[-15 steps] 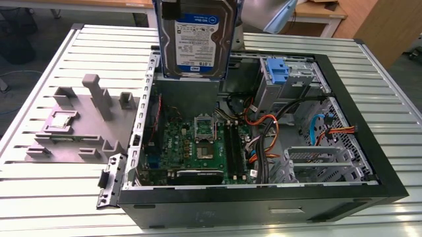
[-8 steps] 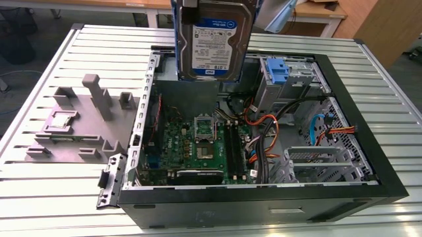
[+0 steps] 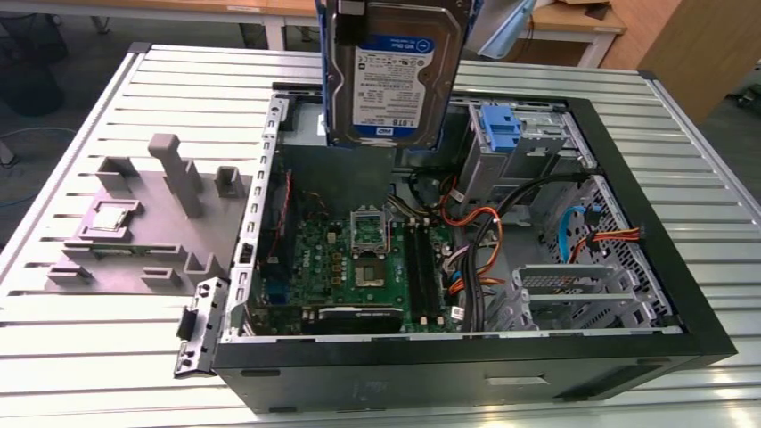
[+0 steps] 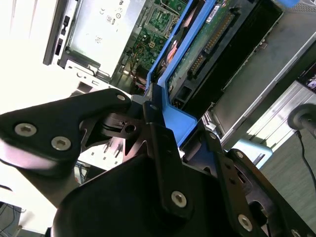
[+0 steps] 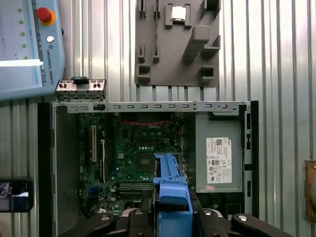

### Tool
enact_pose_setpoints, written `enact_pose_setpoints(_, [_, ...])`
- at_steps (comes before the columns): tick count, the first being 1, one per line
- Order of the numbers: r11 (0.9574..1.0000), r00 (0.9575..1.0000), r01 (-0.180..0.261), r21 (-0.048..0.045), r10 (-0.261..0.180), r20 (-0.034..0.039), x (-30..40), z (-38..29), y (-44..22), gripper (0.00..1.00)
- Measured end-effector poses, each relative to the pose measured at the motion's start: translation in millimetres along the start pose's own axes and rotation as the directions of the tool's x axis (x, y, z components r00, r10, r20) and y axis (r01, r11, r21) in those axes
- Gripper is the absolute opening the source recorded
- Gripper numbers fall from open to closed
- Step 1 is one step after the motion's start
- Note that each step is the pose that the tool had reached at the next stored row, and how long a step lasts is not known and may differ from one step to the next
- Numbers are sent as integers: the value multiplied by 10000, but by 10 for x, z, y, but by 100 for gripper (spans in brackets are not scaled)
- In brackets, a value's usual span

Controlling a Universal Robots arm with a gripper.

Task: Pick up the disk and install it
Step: 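Insert the disk into the insertion slot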

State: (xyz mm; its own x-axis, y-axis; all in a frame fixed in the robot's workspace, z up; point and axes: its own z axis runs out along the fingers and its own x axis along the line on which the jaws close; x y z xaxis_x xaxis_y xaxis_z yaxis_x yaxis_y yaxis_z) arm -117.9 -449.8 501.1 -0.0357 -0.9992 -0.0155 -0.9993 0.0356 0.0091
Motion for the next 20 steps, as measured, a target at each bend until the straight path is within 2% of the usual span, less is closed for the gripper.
enact_pose_setpoints(20, [10000, 10000, 0, 1, 0, -32, 51, 0, -2, 36])
